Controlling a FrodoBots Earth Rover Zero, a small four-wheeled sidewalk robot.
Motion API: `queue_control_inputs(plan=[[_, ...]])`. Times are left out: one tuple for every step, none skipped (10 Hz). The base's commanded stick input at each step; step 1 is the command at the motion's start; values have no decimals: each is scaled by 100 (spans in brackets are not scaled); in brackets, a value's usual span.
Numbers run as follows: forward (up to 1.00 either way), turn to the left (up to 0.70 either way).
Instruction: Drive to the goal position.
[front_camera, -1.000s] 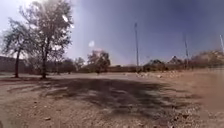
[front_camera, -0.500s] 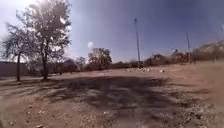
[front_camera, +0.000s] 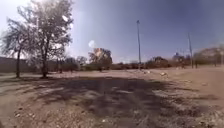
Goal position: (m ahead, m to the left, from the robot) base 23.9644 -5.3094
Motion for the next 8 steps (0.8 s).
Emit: queue_control_inputs(plan=[[50,0],[50,0],[50,0],[50,0],[50,0],[50,0],[50,0],[50,0]])
